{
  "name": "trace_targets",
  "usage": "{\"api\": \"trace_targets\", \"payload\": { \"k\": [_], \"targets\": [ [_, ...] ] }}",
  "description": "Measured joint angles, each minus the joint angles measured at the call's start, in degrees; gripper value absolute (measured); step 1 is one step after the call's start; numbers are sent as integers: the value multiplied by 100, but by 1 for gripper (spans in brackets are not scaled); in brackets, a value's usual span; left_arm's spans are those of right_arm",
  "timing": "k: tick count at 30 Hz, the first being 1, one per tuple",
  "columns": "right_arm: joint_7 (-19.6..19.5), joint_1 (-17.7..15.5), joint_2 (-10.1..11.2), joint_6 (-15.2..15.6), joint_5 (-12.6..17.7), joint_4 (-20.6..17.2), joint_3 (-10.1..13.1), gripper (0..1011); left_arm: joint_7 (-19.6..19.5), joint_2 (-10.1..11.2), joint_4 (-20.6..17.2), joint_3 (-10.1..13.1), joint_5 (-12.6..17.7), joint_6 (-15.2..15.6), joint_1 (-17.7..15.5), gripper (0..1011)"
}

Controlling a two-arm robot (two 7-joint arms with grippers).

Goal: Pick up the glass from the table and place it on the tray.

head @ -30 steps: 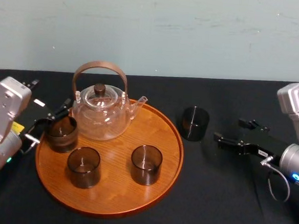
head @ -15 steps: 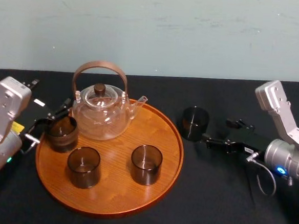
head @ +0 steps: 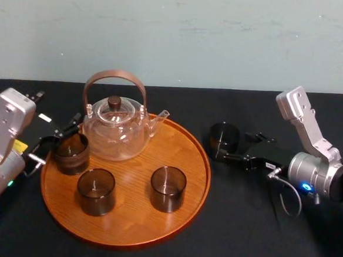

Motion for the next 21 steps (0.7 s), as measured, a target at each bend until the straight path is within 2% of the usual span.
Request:
{"api": "trace_targets", "payload": {
  "k": [21],
  "targets": [
    [30, 308, -289, 24, -47, 437, -19, 1002, 0, 0, 0, 0, 0, 0, 0, 1001]
  ]
}}
